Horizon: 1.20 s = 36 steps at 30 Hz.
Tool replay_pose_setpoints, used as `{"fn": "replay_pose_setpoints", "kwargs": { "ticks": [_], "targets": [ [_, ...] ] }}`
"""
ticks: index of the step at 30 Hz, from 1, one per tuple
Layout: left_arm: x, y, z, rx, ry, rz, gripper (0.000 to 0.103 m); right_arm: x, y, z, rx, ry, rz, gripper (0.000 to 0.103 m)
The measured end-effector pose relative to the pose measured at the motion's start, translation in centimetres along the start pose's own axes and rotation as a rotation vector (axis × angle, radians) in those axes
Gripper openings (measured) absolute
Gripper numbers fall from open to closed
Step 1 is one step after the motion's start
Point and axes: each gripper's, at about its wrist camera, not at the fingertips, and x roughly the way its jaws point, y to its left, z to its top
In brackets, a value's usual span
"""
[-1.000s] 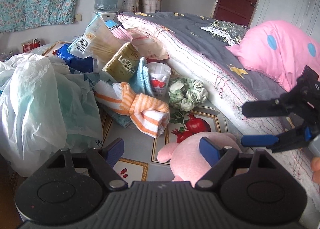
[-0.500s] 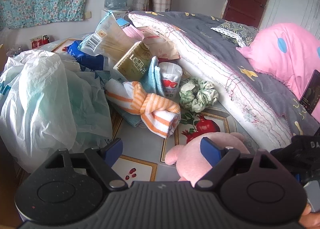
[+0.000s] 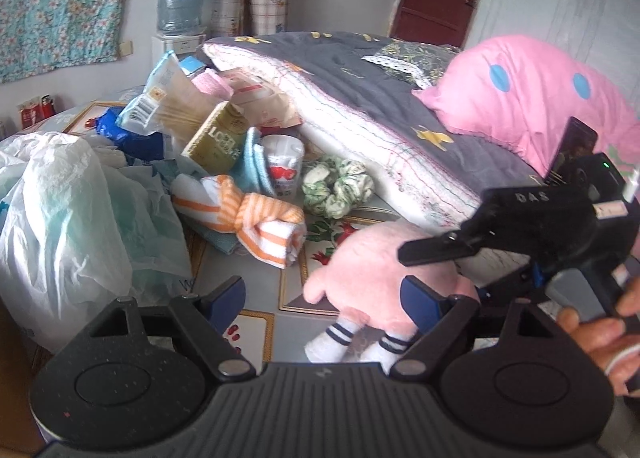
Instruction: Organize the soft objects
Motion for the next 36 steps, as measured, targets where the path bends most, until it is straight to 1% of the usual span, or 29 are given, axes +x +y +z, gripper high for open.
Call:
{"fn": "replay_pose_setpoints", "kwargs": {
  "ticks": [2,4,7,11,14,16,20,25,29,36],
  "targets": [
    [0.2,-1.1,-0.3,0.047,0.007,-0.035,0.086,-0.2,0.3,0.2,-0.020,0.009,-0.019,0.069],
    [0.7,-2.2,-0.5,0.100,0.010,-0.041,0.086,-0.2,1.0,0.4,-0.049,0.016,-0.031,0.069],
    [1.7,-3.5,-0.8,0.152,0.018,-0.040,0.086,-0.6,2.1,0.4,-0.084,0.025,-0.006,0.069],
    [2.7,-3.9,-0.9,0.154,0.029,-0.034,0.085,-0.7,3.5,0.4,-0.124,0.048,0.028,0.069],
    [2.8,-3.7,-0.9,0.151,0.025,-0.004,0.085,-0.5,4.4,0.4,-0.138,0.076,0.076,0.069],
    [2.7,-3.6,-0.9,0.152,0.013,0.021,0.085,-0.5,5.3,0.4,-0.168,0.080,0.089,0.070],
    [2.9,-3.1,-0.6,0.138,0.002,0.067,0.085,-0.5,6.2,0.9,-0.215,0.058,0.080,0.072],
    [3.4,-2.9,0.2,0.147,-0.018,0.125,0.081,-1.2,6.1,2.3,-0.213,0.001,0.079,0.073],
    [3.1,-2.9,0.9,0.163,-0.064,0.168,0.081,-2.0,5.9,3.5,-0.220,-0.055,0.072,0.073],
    [4.7,-3.0,2.4,0.169,-0.049,0.173,0.081,-2.1,4.7,4.6,-0.195,-0.079,0.067,0.073]
  ]
}}
